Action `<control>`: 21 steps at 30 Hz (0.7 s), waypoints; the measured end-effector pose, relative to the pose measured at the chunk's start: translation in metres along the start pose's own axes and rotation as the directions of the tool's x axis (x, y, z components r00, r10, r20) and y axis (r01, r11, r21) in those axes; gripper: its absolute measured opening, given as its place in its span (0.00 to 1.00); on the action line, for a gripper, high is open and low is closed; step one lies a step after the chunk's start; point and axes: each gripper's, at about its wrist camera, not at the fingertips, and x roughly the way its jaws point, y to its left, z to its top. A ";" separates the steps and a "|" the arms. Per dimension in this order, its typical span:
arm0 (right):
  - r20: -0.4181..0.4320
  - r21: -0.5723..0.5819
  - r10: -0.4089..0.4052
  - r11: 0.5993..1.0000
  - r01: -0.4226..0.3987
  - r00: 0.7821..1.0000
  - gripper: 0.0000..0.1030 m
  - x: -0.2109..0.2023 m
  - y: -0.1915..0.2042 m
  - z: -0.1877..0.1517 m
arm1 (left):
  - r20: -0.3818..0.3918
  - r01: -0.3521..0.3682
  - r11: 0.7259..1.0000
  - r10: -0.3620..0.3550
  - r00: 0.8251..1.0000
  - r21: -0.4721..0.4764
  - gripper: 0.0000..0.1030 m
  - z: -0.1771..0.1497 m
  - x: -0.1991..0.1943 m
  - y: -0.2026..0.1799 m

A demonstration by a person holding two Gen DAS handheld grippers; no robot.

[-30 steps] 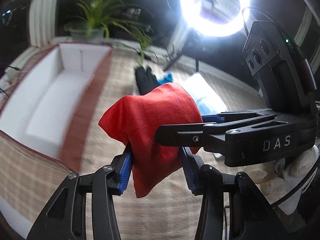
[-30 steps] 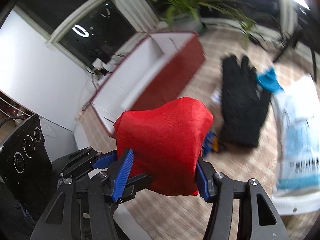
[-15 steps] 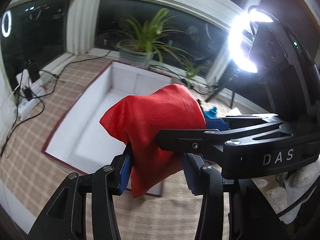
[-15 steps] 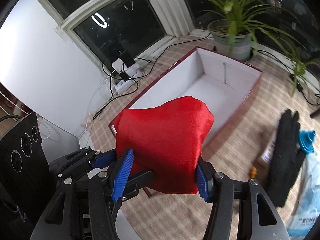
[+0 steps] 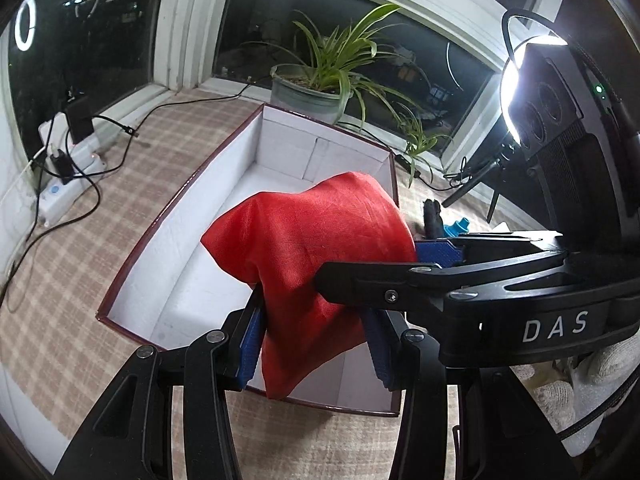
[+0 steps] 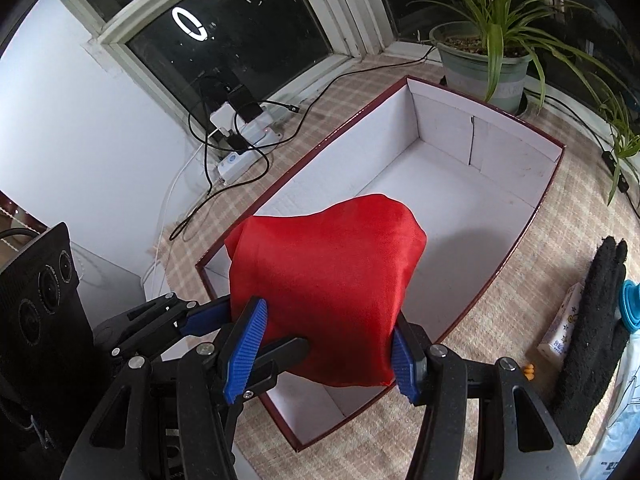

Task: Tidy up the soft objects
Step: 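Carry the red pouch over the box and open the right tool, then move the right tool back toward the white-and-blue face mask bag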

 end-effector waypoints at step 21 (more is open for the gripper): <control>0.081 0.042 -0.044 0.998 0.041 0.996 0.58 -0.032 -0.026 -0.014 | -0.001 -0.059 0.998 0.059 0.998 -0.014 0.43 -0.001 -0.002 -0.004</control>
